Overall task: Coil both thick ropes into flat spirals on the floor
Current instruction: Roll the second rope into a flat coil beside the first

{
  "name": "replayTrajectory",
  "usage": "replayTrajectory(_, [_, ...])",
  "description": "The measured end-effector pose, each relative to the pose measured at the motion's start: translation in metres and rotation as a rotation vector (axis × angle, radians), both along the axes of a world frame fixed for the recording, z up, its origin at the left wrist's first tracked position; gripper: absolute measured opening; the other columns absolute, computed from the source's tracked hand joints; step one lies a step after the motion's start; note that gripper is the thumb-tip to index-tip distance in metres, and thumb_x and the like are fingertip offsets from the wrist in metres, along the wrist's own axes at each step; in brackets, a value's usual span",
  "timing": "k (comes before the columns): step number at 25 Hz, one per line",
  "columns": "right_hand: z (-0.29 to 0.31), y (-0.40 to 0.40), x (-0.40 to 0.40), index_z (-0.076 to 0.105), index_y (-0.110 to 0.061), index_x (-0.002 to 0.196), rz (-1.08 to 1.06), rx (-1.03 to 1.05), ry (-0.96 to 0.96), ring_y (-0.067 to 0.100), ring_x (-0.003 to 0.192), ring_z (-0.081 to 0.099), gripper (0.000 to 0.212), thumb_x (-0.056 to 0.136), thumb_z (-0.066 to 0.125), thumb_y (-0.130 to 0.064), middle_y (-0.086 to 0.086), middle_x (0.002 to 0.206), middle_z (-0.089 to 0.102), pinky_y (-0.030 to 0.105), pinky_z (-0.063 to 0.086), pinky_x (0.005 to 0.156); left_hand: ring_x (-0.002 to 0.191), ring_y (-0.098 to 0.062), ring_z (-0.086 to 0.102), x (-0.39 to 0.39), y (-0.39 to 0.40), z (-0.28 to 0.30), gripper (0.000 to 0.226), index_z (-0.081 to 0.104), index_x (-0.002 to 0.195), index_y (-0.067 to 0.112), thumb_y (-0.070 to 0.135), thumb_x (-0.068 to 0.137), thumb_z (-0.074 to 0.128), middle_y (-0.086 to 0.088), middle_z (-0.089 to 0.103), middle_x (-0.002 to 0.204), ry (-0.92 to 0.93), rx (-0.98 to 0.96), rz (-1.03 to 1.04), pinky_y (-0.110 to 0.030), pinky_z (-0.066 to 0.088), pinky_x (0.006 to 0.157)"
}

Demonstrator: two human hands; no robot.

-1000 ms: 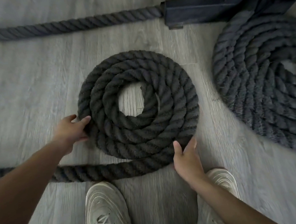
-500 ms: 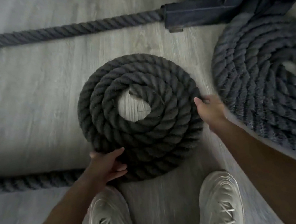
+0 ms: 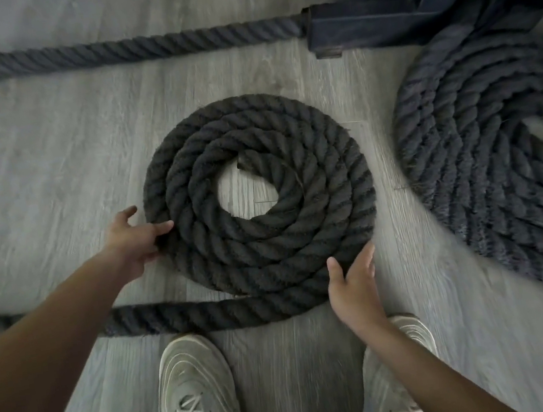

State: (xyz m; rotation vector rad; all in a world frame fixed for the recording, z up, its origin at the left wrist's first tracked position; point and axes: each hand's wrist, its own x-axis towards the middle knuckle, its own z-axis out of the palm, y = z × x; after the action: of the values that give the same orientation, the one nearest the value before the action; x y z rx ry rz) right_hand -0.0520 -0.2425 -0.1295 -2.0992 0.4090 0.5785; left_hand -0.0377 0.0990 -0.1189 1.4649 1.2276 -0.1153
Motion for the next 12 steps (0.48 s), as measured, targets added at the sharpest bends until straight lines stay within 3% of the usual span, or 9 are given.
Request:
replayTrajectory(2, [0.000,-0.010,0.030,-0.005,-0.015,0.162,0.018,-0.036,-0.024,0.031,0.154,0.016,0.075,0.107,0.043,-0.033,0.014,0.169,0.009,0.038,0.018,0.120,0.104,-0.032,0.068,-0.016,-0.018,0.005,0.096,0.026,0.154,0.030,0.007,0.080,0.083,-0.014,0.058,0.137,0.001,0.005,0.023,-0.044,0.060,0.071])
replayTrajectory(4, [-0.003,-0.024,0.075,0.006,-0.025,0.163,0.021,-0.080,-0.053,0.036,0.148,0.029,0.068,0.107,0.042,-0.034,0.015,0.165,0.019,0.041,0.029,0.116,0.102,-0.032,0.069,-0.042,-0.052,0.004,0.088,0.029,0.147,0.028,0.005,0.080,0.082,-0.012,0.059,0.134,-0.038,-0.045,0.009,-0.043,0.063,0.066])
replayTrajectory(8, [-0.004,-0.038,0.144,0.036,-0.026,0.156,-0.018,-0.167,-0.176,0.032,0.137,0.048,0.059,0.100,0.053,-0.035,0.009,0.154,0.046,0.039,0.042,0.109,0.109,-0.027,0.068,-0.076,-0.099,0.005,0.079,0.035,0.141,0.029,0.007,0.081,0.081,-0.009,0.060,0.135,-0.055,-0.354,-0.038,-0.032,0.061,0.072])
replayTrajectory(10, [-0.005,-0.028,0.132,0.033,-0.026,0.157,-0.052,-0.199,-0.166,0.034,0.141,0.041,0.061,0.099,0.052,-0.033,0.011,0.156,0.042,0.041,0.039,0.110,0.104,-0.027,0.068,-0.064,-0.086,0.013,0.068,0.036,0.139,0.025,0.023,0.085,0.078,-0.008,0.060,0.134,-0.036,-0.335,-0.025,-0.035,0.059,0.068])
replayTrajectory(12, [-0.006,-0.018,0.091,0.020,-0.027,0.161,-0.106,-0.195,-0.123,0.039,0.143,0.032,0.066,0.102,0.049,-0.032,0.016,0.158,0.030,0.047,0.037,0.110,0.107,-0.024,0.065,-0.043,-0.059,0.014,0.084,0.024,0.151,0.027,0.032,0.086,0.078,-0.004,0.057,0.135,-0.008,-0.131,-0.046,-0.034,0.056,0.064])
